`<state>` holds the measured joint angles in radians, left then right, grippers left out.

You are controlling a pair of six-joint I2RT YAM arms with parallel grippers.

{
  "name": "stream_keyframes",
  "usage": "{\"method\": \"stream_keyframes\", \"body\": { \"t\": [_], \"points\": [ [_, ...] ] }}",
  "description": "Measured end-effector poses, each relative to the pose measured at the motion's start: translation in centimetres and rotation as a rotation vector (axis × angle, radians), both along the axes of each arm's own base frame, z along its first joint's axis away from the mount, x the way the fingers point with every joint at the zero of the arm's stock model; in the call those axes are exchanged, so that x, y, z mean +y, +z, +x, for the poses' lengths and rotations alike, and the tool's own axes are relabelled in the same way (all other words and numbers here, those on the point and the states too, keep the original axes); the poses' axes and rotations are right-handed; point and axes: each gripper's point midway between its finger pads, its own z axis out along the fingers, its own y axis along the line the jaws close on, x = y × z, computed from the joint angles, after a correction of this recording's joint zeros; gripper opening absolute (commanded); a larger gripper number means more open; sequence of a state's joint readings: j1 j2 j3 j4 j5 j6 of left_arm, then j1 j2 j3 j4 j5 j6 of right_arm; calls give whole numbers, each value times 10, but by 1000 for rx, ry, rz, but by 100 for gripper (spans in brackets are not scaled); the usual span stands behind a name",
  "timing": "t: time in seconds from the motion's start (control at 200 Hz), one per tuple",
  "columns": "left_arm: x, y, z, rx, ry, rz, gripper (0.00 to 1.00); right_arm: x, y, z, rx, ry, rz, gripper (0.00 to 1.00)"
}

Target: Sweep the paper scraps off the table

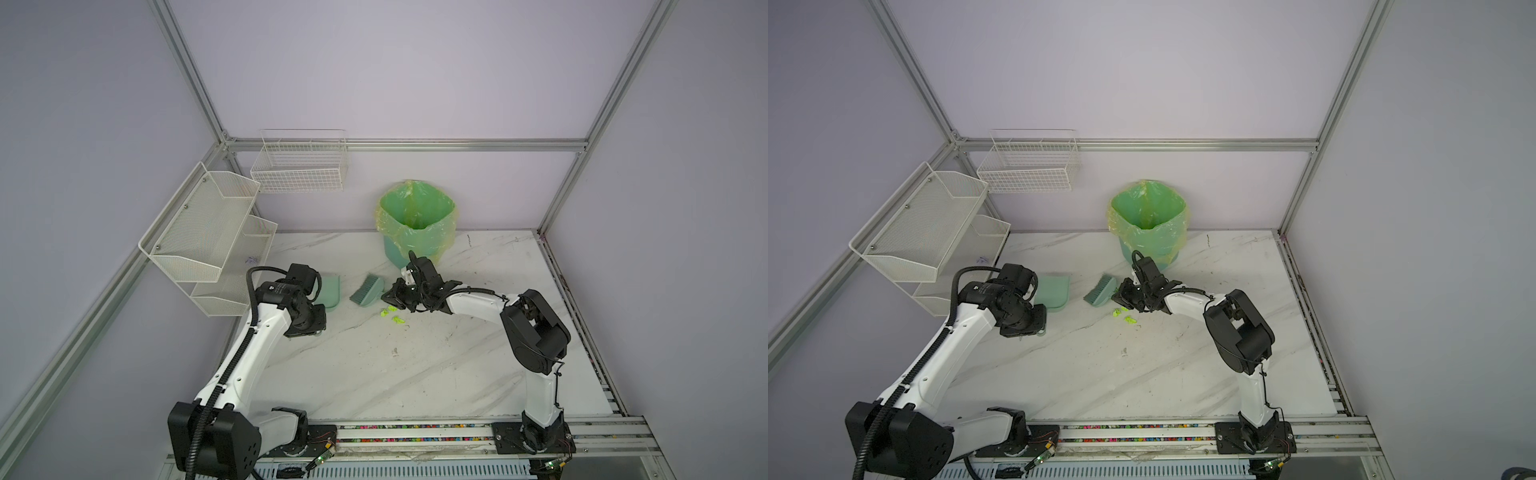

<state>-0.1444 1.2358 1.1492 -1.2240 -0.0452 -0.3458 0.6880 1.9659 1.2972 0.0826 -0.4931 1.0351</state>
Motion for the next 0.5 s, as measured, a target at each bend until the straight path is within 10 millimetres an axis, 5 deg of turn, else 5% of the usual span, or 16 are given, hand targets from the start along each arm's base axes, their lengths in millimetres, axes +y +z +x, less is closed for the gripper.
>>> {"method": "stream_keyframes", "body": {
  "t": [0.16, 0.5],
  "points": [
    [-2, 0, 0, 1, -6, -12, 0, -22, 8, -19, 1, -13, 2, 0],
    [-16, -2, -2, 15, -65, -25, 0, -108, 34, -71, 9, -116, -6, 0]
  ]
}}
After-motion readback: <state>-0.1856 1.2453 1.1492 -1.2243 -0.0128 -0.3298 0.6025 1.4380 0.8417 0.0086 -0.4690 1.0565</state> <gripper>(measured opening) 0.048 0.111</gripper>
